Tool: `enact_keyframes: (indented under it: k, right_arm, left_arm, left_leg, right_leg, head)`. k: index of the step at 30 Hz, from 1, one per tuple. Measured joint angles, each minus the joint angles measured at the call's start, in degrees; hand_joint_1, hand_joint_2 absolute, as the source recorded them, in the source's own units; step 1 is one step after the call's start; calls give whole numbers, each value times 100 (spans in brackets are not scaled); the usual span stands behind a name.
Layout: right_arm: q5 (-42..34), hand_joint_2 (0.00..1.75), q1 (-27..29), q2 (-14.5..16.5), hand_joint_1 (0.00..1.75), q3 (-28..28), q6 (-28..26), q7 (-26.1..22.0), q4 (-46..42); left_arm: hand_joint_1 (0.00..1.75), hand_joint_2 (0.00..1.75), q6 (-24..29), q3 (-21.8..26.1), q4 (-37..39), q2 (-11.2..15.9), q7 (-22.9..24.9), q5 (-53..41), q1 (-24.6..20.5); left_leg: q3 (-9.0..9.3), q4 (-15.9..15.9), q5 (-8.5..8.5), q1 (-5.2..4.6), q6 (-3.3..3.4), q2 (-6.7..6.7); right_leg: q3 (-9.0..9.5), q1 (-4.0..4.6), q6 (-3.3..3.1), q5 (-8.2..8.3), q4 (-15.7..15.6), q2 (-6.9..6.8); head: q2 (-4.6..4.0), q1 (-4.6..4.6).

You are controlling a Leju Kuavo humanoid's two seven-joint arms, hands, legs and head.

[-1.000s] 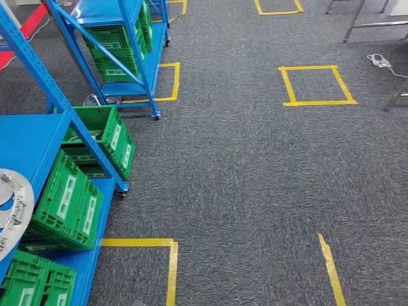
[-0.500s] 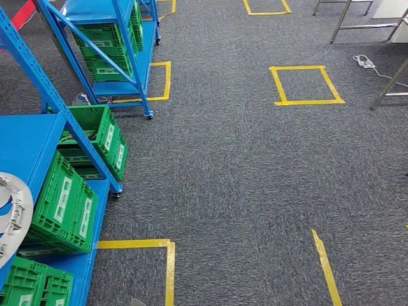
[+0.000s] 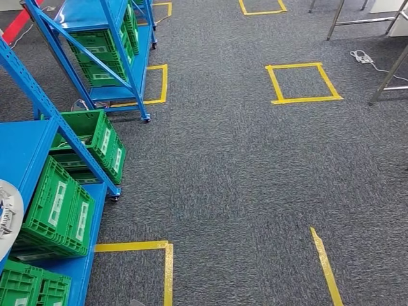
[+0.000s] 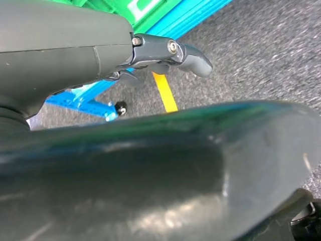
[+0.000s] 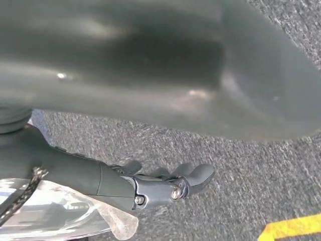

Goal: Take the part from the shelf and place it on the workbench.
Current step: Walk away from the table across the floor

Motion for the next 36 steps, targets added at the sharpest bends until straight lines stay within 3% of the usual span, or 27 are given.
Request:
enact_keyframes:
  k: [2,3,4,8,10,12,13,14,15,17,18,20,23,25,28,29,30,33,34,36]
  right_arm:
    - [9,0,-5,-2,0,11,-7,2,1]
    - [14,0,-9,-2,0,20,-11,2,3]
    - [20,0,-10,-2,0,28,-16,2,7]
    - [35,0,-6,-7,0,43,-38,2,21]
    - [39,0,-11,-15,0,48,-59,1,26]
    - [42,0,-8,-25,0,52,-70,2,32]
    - [44,0,2,-28,0,57,-72,2,37]
    - [46,0,14,-31,0,62,-73,2,41]
    - [48,0,22,-35,0,69,-74,2,44]
    - [49,0,23,-50,0,84,-75,2,46]
    - [50,0,15,-56,0,90,-76,2,49]
    - [50,0,9,-60,0,102,-78,6,56]
    - [54,0,32,-60,0,121,-88,14,64]
    - [56,0,28,-63,0,128,-95,16,66]
    - [55,0,22,-66,0,134,-88,11,70]
    - [55,0,26,-66,0,135,-87,13,72]
    - [55,0,29,-66,0,135,-88,15,72]
    - [55,0,21,-66,0,136,-85,16,76]
    - [55,0,14,-66,0,137,-84,16,81]
    - [56,0,8,-65,0,142,-83,16,96]
  left_arm:
    - [0,0,-22,35,0,1,12,8,-3]
    - [0,0,-26,47,0,1,16,9,-7]
    - [0,0,-28,60,0,1,22,9,-12]
    - [0,0,-17,95,0,1,53,6,-7]
    - [0,0,-6,101,0,-1,57,1,-10]
    - [0,0,-2,121,0,-6,61,-1,-13]
    - [0,0,-3,137,0,-8,65,-1,-9]
    - [0,0,-3,154,0,-9,69,-1,-5]
    - [0,0,-4,167,0,-9,73,-1,-2]
    - [0,0,-7,181,0,-13,74,-1,-1]
    - [0,0,-7,185,0,-14,74,-1,-7]
    - [0,0,-7,190,0,-17,82,-4,-16]
    - [0,0,-4,195,-1,-22,103,-17,-24]
    - [0,0,7,200,-1,-25,111,-29,-28]
    - [0,0,21,222,0,-27,113,-42,-19]
    - [0,0,22,231,0,-28,117,-44,-9]
    - [0,0,23,239,0,-30,121,-46,0]
    - [0,0,29,276,1,-28,126,-39,10]
    - [0,0,33,293,1,-27,126,-36,10]
    - [0,0,37,319,1,-22,129,-34,2]
  left_leg:
    - [379,-794,399,-10,52,-23]
    - [530,-1124,500,-20,76,-38]
    - [614,-1325,532,-33,94,-51]
    - [685,-1539,523,-44,173,-51]
    - [757,-1624,543,-25,228,-40]
    - [785,-1629,515,-37,267,-28]
    - [805,-1628,493,-41,277,-24]
    - [836,-1626,466,-43,277,-22]
    - [879,-1623,434,-43,268,-22]
    - [991,-1618,346,-39,231,-21]
    - [1029,-1601,295,-50,201,-19]
    - [1057,-1580,231,-67,145,-12]
    - [1080,-1534,143,-66,73,-11]
    - [889,-1100,-39,-45,8,-17]
    - [109,125,-321,-10,-54,-19]
    - [-83,304,-248,-5,-51,-19]
    - [-174,262,-58,-4,-36,-20]
    - [-23,-604,762,-34,43,-33]
    - [48,-827,898,-56,78,-41]
    - [107,-982,886,-97,154,-52]
  right_leg:
    - [11,4,5,-2,-1,27]
    - [4,8,18,-1,2,39]
    - [-13,8,38,3,2,45]
    - [-77,-14,164,-47,36,43]
    - [-297,-12,196,-264,460,33]
    - [-722,-7,223,-568,1232,29]
    - [-901,-8,238,-631,1520,28]
    - [-981,-8,249,-579,1607,27]
    - [-938,-10,253,-407,1455,21]
    - [-585,-14,247,45,698,-16]
    - [-393,-10,231,161,347,-34]
    - [-206,7,165,144,65,-48]
    - [-137,2,48,56,30,-29]
    - [-35,-16,-16,-14,3,-25]
    - [142,-11,-50,-167,-3,-13]
    - [217,-10,-45,-223,-3,-2]
    - [304,-10,-35,-280,-3,13]
    - [535,-7,4,-459,-18,56]
    - [572,-9,25,-506,-36,67]
    - [591,-17,83,-551,-90,67]
  head:
    - [0,1]
    - [0,1]
    - [0,3]
    - [0,7]
    - [0,17]
    - [0,22]
    - [0,24]
    - [0,23]
    - [0,25]
    - [0,27]
    - [0,29]
    - [0,20]
    - [1,5]
    - [1,-10]
    - [0,-21]
    - [0,-22]
    - [0,-22]
    - [-1,-17]
    - [-1,-20]
    - [-2,-24]
